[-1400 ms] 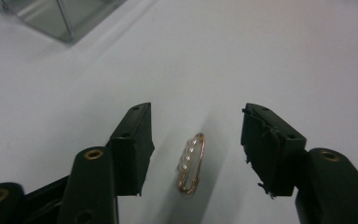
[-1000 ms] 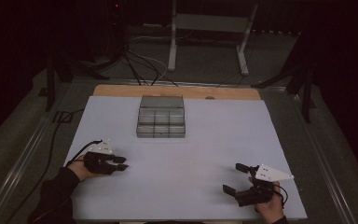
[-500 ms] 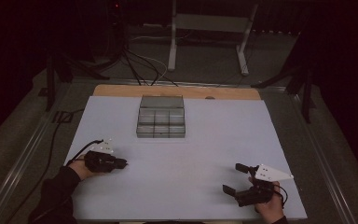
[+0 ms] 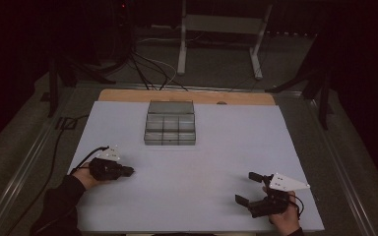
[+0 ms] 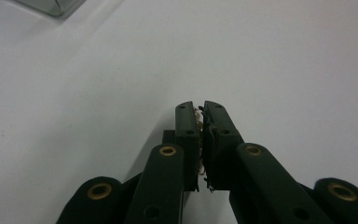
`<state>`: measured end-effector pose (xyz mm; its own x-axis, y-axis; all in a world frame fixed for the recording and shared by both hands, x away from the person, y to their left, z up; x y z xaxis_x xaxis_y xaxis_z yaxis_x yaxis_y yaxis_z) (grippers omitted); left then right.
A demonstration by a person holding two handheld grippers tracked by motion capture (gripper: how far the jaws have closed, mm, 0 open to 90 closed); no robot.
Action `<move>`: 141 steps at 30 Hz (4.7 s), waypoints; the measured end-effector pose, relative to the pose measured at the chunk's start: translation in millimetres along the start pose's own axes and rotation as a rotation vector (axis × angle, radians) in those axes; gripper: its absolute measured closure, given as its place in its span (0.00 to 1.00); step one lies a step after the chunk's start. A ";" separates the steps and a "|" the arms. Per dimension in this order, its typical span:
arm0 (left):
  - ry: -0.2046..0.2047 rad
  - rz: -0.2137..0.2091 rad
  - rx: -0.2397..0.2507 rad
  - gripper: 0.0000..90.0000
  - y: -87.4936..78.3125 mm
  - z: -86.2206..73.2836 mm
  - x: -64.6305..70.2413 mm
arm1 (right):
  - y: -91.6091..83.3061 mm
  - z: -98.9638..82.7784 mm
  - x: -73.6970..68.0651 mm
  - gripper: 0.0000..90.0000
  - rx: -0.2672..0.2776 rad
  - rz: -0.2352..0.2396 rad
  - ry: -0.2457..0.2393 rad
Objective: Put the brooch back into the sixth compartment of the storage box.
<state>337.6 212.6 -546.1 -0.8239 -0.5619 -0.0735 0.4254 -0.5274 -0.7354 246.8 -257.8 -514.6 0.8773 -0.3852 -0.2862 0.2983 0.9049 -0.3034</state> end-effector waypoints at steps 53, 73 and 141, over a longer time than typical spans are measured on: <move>-0.090 -0.060 0.038 0.97 20.9 71.1 19.1 | -1.0 0.3 -0.4 0.00 0.007 0.010 0.006; -0.108 -0.096 0.055 0.97 33.4 95.7 20.6 | -1.4 0.4 -0.8 0.00 0.009 0.018 0.009; -0.301 0.043 0.051 0.97 103.9 186.5 -11.2 | -2.1 0.7 -2.7 0.00 0.007 0.028 0.000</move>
<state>460.8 45.3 -496.1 -0.6604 -0.7436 0.1045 0.4816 -0.5262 -0.7008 244.1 -258.6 -512.6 0.8856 -0.3593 -0.2942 0.2761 0.9168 -0.2886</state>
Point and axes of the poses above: each handheld gripper's, and its own axes: y roughly forward along the jaws, z roughly out of its top, x roughly to its right, the point moved 4 cm from there along y, roughly forward along the jaws, and after that the axes turned 15 degrees about z, right-handed, at the moved point
